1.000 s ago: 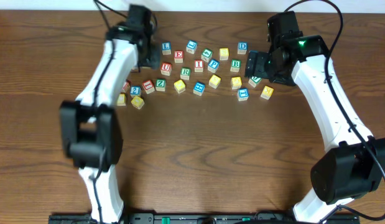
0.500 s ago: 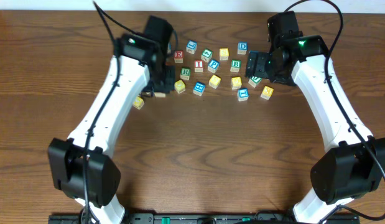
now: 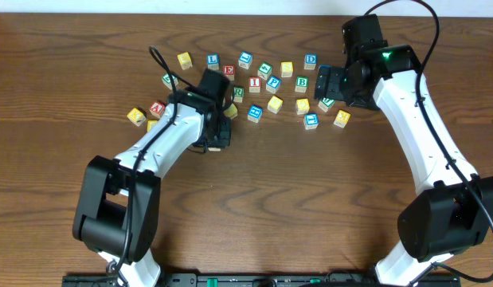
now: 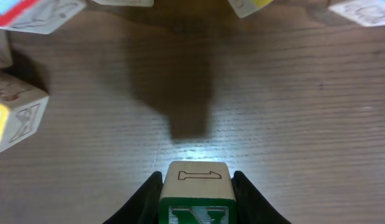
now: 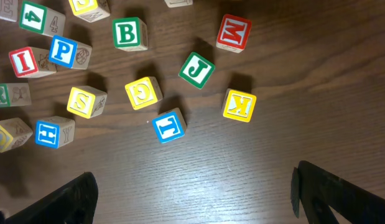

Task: Spell out NEURIPS
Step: 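Lift the green N block and carry it toward the table front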

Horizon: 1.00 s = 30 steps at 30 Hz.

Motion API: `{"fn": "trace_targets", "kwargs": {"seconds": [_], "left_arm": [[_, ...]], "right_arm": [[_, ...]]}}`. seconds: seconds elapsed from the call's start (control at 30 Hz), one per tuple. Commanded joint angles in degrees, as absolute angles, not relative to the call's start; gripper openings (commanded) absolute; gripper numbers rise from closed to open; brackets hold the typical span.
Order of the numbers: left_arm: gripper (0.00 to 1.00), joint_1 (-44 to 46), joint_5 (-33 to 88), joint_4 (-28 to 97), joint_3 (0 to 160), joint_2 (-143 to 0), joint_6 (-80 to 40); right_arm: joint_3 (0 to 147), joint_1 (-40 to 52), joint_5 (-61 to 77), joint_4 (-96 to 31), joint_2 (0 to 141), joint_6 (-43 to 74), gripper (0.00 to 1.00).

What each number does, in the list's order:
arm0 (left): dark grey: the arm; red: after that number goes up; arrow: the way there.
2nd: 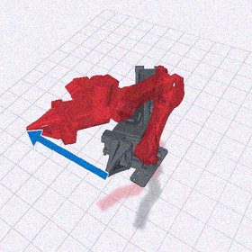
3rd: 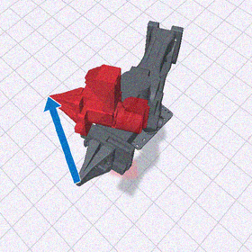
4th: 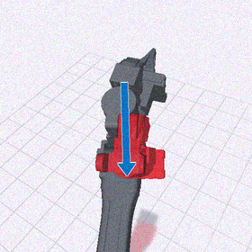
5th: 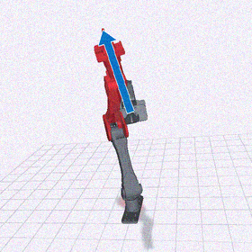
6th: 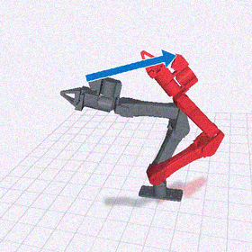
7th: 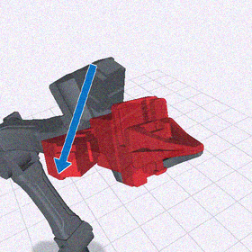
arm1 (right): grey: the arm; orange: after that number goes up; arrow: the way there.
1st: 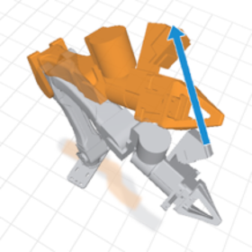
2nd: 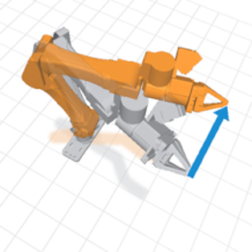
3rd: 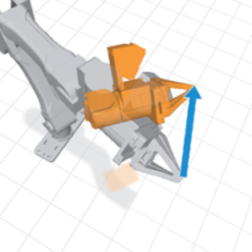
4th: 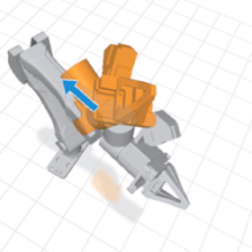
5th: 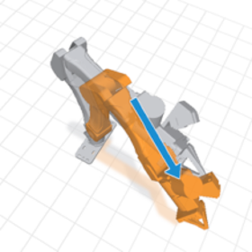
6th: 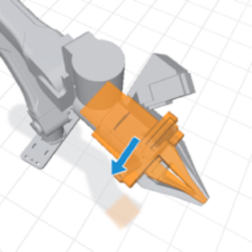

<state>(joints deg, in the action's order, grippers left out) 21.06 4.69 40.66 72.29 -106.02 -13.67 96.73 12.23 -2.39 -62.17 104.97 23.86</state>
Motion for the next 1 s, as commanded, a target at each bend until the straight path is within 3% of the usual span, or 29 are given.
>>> {"fn": "trace_targets", "kwargs": {"seconds": [0.0,0.97], "left_arm": [[0.15,21.08,5.17,38.85,69.80,-106.89,-12.03],[0.16,21.08,4.89,29.23,63.22,-107.18,-10.11]], "right_arm": [[97.76,12.10,-3.07,-62.46,105.12,23.51,0.96],[97.76,12.10,-3.07,-62.59,105.12,23.53,0.96]]}}
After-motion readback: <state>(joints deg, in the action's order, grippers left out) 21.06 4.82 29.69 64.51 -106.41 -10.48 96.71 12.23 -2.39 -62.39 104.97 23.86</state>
